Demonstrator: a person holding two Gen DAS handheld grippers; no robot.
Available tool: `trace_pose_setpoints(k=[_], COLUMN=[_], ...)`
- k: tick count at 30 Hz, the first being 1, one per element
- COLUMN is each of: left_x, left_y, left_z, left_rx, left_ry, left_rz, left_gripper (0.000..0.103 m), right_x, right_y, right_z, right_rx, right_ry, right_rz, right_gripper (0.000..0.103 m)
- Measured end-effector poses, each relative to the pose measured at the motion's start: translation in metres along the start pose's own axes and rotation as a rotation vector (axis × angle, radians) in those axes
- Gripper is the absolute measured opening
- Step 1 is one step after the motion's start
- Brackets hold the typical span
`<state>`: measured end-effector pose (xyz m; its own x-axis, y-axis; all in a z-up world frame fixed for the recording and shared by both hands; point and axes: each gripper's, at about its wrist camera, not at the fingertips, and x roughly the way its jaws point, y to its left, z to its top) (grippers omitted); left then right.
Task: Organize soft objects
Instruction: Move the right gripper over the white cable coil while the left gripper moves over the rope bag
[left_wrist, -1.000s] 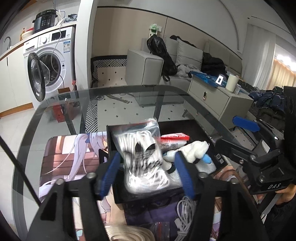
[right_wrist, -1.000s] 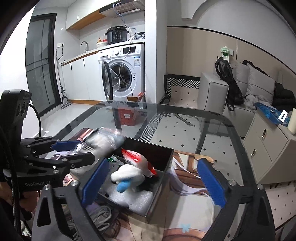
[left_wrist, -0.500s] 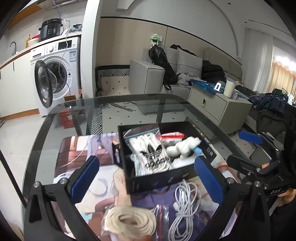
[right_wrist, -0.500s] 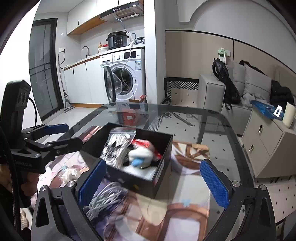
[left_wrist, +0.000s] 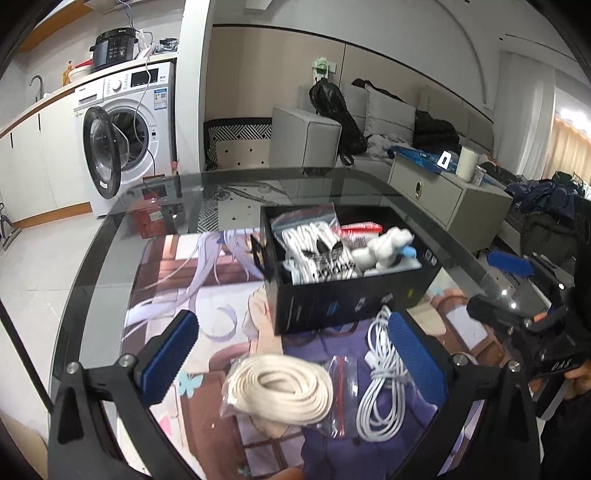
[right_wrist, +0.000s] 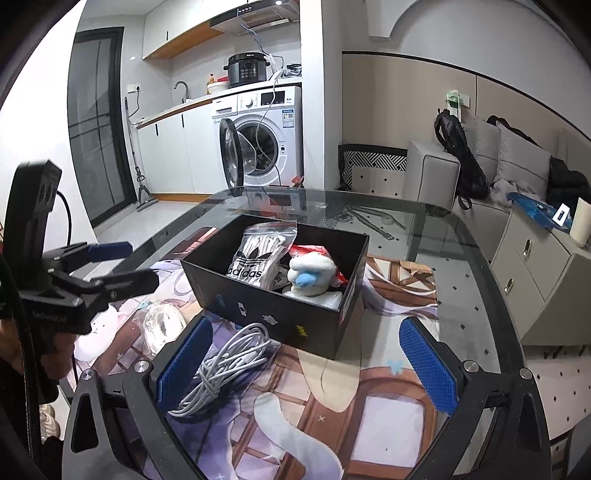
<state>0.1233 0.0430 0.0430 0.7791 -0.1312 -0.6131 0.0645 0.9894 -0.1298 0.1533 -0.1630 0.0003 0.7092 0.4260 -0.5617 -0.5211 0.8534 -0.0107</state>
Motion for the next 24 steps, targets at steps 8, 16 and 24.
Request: trace_pose_setpoints(k=[8,16,24], left_x=[0.003,0.009,0.015], left_y=[0.006,0.01,0.014], left_z=[-0.019,-0.033,-0.034], left_rx=[-0.009,-0.002,-0.005], left_ry=[0.031,0.067,0.091], left_rz=[0.011,0.035,0.036], left_gripper=[0.103,0.103,0.103], right_x=[0.004,0.017,0.039], right_y=[0.002,0.005,0.012], right_z=[-0.009,-0.02,-0.026], right_rx=[0.009,0.014,0.041], right_ry=[0.035,0.082,0.16], right_rz=[0.005,0.015,0.033], right_gripper=[0.103,0.103,0.103])
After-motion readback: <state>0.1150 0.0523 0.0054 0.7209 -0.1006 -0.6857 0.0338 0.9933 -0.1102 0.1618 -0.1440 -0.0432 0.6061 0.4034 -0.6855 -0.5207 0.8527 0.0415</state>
